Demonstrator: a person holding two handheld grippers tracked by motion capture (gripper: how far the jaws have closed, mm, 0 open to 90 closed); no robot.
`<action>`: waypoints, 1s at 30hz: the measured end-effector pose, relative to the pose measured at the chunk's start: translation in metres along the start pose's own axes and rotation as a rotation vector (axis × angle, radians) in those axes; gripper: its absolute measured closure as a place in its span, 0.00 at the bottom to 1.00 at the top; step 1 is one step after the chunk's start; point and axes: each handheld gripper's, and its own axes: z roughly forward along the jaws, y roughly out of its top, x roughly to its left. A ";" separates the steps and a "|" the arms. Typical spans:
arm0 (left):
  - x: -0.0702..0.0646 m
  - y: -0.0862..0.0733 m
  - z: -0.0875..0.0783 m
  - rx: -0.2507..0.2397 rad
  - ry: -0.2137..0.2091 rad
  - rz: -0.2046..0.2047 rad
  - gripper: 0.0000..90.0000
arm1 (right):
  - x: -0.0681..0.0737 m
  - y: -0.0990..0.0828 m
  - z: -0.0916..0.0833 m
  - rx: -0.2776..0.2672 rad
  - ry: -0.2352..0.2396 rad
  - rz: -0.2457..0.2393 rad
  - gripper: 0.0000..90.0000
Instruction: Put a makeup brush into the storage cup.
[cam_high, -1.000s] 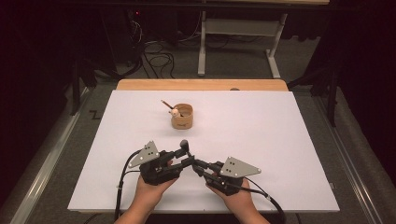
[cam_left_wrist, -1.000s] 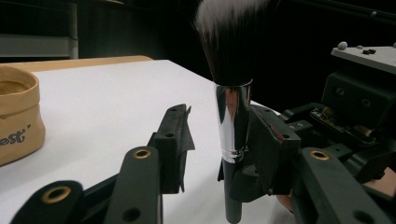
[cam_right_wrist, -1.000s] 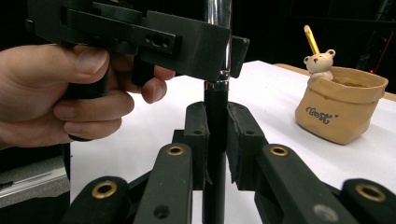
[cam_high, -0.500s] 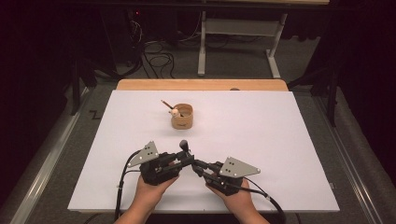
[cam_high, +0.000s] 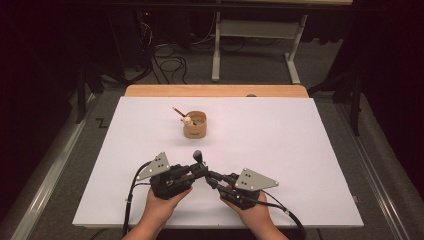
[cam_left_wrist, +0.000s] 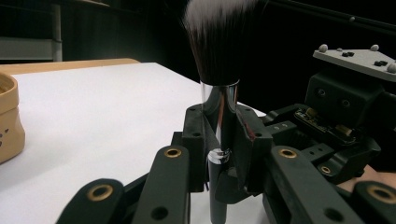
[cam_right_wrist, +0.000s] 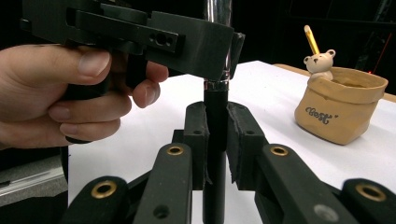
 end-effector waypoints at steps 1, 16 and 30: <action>0.000 0.000 0.000 -0.001 0.000 0.000 0.85 | 0.000 0.000 0.000 0.000 -0.001 -0.001 0.89; 0.000 0.001 -0.003 -0.010 0.019 0.015 0.85 | 0.001 0.001 0.000 0.005 -0.015 -0.009 0.74; 0.006 0.002 -0.009 0.006 0.111 0.053 0.85 | -0.005 0.001 -0.001 0.044 -0.056 -0.008 0.50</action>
